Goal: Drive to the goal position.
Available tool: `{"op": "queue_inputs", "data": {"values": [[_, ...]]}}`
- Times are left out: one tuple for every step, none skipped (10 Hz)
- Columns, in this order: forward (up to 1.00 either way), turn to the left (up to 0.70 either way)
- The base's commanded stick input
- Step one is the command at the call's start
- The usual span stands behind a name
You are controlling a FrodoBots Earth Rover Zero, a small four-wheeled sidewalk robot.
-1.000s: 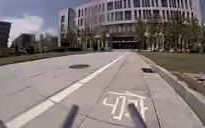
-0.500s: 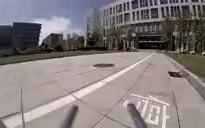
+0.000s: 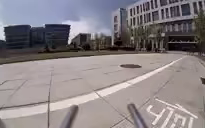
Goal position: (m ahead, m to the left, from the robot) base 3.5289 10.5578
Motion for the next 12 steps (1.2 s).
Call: {"op": "queue_inputs", "data": {"values": [[0.00,0.70],[0.62,0.08],[0.70,0.00],[0.70,0.00],[0.70,0.00],[0.70,0.00],[0.70,0.00],[0.70,0.00],[0.70,0.00],[0.70,0.00],[0.70,0.00],[0.70,0.00]]}}
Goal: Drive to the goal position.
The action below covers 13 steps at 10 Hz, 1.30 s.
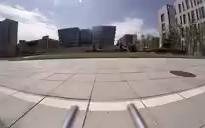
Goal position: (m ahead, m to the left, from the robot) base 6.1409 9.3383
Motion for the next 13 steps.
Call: {"op": "queue_inputs", "data": {"values": [[0.70,0.00],[0.70,0.00],[0.70,0.00],[0.70,0.00],[0.70,0.00],[0.70,0.00],[0.70,0.00],[0.70,0.00],[0.70,0.00],[0.70,0.00],[0.70,0.16],[0.70,0.35],[0.70,0.35]]}}
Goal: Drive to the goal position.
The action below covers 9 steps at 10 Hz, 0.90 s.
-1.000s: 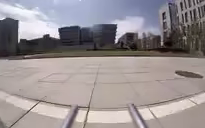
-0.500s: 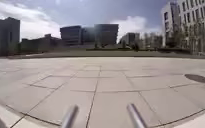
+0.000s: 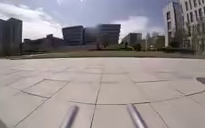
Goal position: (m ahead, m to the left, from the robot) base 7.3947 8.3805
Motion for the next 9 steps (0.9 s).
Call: {"op": "queue_inputs", "data": {"values": [[0.70,0.35],[0.70,0.35],[0.70,0.35],[0.70,0.35],[0.70,0.35],[0.70,0.35],[0.70,0.35],[0.70,0.17],[0.70,0.00]]}}
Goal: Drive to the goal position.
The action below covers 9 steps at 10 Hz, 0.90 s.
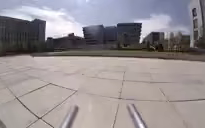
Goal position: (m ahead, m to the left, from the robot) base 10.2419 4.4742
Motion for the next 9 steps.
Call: {"op": "queue_inputs", "data": {"values": [[0.70,0.00],[0.70,0.00],[0.70,0.00],[0.70,0.00],[0.70,0.00],[0.70,0.00],[0.70,0.00],[0.70,0.00],[0.70,0.00]]}}
